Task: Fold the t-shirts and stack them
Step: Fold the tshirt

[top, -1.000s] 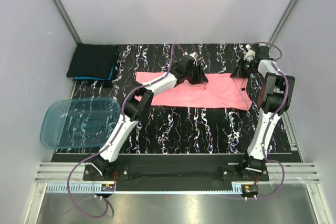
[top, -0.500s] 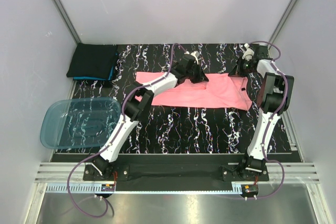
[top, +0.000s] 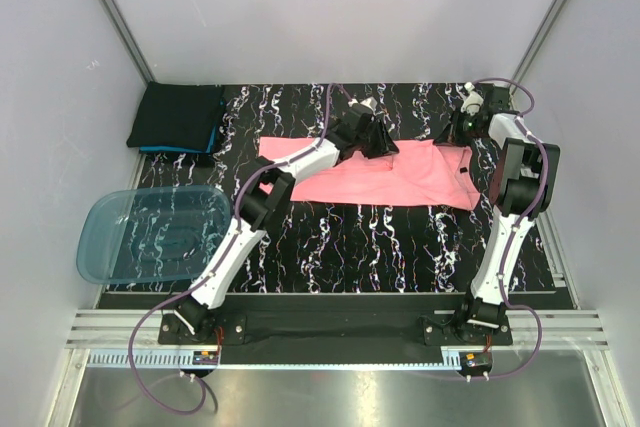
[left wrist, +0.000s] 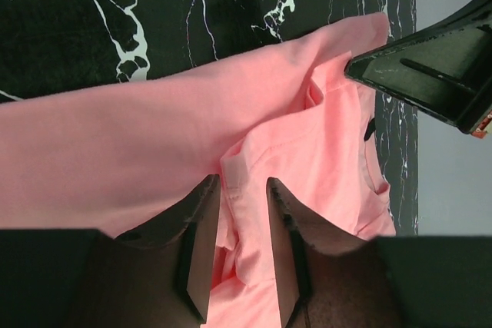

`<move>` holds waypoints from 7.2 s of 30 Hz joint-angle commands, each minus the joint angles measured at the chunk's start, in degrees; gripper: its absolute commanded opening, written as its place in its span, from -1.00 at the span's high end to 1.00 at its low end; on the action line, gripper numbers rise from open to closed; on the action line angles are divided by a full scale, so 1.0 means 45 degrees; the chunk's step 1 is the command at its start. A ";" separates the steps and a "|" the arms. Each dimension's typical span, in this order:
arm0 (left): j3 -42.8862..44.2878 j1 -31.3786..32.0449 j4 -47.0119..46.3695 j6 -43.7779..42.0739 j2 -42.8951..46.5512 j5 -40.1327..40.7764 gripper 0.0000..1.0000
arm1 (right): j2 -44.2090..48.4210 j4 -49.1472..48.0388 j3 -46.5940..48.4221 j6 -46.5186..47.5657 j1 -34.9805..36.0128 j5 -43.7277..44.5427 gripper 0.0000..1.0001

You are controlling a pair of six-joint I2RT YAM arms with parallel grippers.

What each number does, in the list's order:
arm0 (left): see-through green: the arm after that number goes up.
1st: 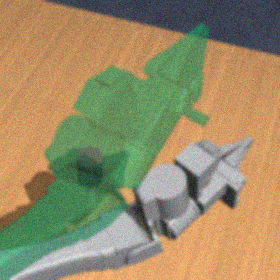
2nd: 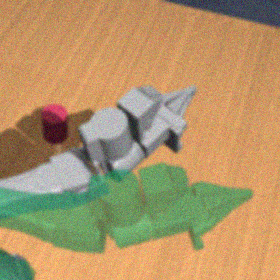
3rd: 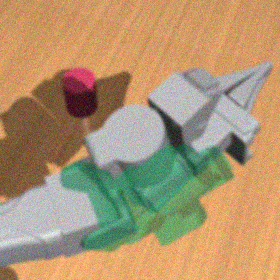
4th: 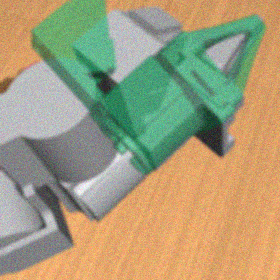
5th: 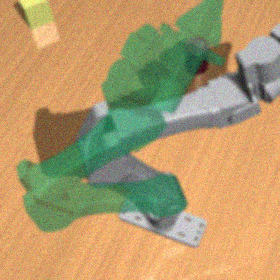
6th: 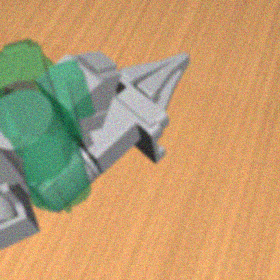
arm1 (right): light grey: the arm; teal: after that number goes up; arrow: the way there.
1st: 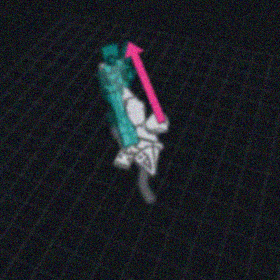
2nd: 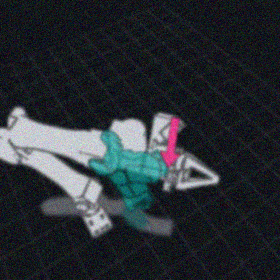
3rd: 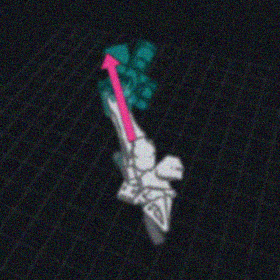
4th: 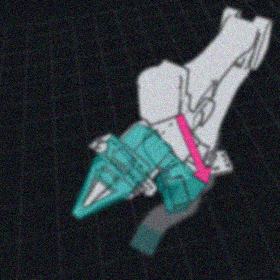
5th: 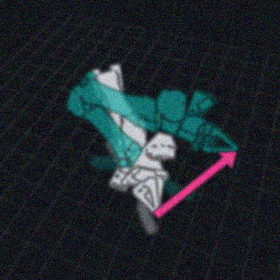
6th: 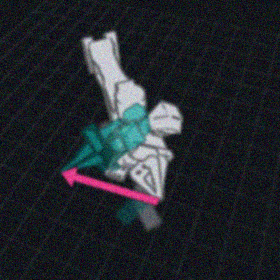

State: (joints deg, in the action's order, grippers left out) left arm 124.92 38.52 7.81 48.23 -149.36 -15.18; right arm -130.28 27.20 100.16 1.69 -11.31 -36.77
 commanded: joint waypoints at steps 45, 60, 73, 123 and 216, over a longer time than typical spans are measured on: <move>-0.1999 -0.0162 -0.2576 0.0709 0.1668 0.0678 1.00 | -0.0072 -0.0440 0.1862 0.1068 0.0287 -0.0793 1.00; -0.3325 -0.0337 -0.1230 0.0475 0.3325 0.1224 0.46 | 0.0825 0.0829 0.2195 -0.1077 0.0170 0.2759 0.29; -0.8831 -0.1060 0.2734 -0.2296 0.9219 0.3818 0.42 | 0.4905 0.4911 -0.1864 -0.5415 -0.0690 0.6667 0.36; -1.4594 -0.4068 0.3949 -0.3667 1.3427 0.2380 -0.13 | 0.0335 0.3311 0.1865 -0.3950 -0.1881 0.7863 0.39; -1.2564 -0.3229 0.5823 -0.5053 0.9675 0.3103 0.25 | 0.1627 0.0166 -0.1182 -0.6743 -0.0983 0.2781 0.56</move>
State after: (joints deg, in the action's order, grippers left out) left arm 67.66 24.25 33.69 26.39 -105.16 1.26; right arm -127.50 28.51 95.74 -28.25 -15.79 -23.62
